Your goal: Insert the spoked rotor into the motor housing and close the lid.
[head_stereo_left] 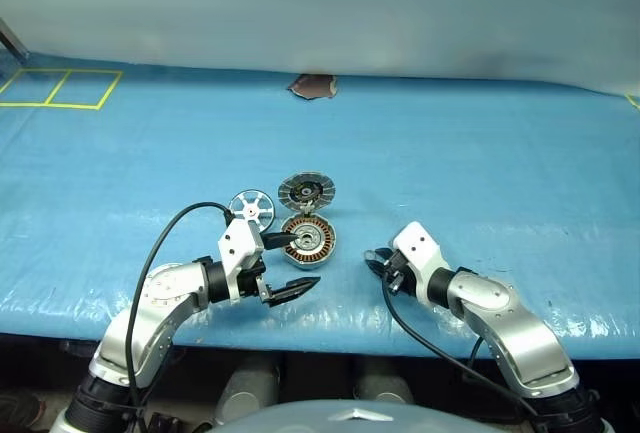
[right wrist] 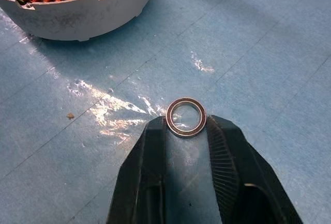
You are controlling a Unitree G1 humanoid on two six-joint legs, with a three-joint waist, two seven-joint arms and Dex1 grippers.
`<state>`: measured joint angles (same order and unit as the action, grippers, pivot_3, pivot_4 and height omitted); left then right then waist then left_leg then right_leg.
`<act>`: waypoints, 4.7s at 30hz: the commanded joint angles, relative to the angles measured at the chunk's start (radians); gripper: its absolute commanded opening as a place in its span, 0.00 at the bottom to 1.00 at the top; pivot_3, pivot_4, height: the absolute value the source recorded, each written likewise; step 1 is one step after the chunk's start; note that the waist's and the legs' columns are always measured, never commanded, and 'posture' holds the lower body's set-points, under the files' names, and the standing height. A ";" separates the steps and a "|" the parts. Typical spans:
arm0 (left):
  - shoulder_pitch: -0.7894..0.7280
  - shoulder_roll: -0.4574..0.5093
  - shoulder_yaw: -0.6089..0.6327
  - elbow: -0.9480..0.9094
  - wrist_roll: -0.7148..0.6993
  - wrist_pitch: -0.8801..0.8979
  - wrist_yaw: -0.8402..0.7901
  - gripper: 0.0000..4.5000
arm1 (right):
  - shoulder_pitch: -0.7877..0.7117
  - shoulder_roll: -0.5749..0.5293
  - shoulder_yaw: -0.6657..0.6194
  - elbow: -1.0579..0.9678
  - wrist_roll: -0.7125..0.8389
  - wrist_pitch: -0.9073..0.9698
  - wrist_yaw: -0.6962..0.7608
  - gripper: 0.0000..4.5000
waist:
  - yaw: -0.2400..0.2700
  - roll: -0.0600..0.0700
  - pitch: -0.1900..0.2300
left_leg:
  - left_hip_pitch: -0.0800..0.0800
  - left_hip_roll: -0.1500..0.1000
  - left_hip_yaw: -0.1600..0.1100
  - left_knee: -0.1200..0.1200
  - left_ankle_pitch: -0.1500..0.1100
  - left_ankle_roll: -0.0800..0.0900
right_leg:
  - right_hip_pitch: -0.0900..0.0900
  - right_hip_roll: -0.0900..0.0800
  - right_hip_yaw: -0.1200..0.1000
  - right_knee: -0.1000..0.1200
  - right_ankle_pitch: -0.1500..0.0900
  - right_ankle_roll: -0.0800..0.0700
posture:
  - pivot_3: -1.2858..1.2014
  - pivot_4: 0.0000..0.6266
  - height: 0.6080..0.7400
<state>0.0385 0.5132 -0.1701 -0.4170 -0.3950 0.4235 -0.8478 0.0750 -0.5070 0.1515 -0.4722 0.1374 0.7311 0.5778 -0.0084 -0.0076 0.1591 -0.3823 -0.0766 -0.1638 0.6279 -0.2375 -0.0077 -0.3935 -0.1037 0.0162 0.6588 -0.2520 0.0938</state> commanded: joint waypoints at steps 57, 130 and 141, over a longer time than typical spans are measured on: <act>0.106 0.012 0.116 0.021 0.068 -0.101 0.115 1.00 | -0.351 0.122 0.264 0.129 -0.026 -0.100 0.049 0.17 | -0.005 0.001 0.001 | -0.001 0.000 0.000 0.000 0.000 0.000 | -0.003 0.001 0.000 0.000 0.003 -0.005 | 0.52 0.24 1.00; 0.104 0.004 0.104 0.061 0.143 -0.122 0.144 1.00 | -0.343 0.156 0.292 0.224 -0.089 -0.112 0.035 0.15 | -0.006 0.001 0.001 | 0.000 0.000 0.000 0.000 0.000 0.000 | -0.003 0.002 0.000 0.000 0.003 -0.006 | 0.52 0.24 1.00; 0.111 0.000 0.109 0.059 0.138 -0.116 0.147 1.00 | -0.355 0.167 0.269 0.173 -0.077 -0.120 0.034 0.15 | -0.005 0.001 0.001 | 0.002 0.000 0.000 0.000 0.000 0.000 | -0.003 0.002 0.000 0.000 0.003 -0.006 | 0.52 0.24 1.00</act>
<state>0.1471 0.5146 -0.0686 -0.3521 -0.2469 0.3184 -0.6998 -0.2748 -0.3467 0.4329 -0.2726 0.0540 0.6144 0.6123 -0.0136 -0.0068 0.1596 -0.3805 -0.0763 -0.1636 0.6276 -0.2375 -0.0082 -0.3963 -0.1016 0.0165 0.6587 -0.2485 0.0881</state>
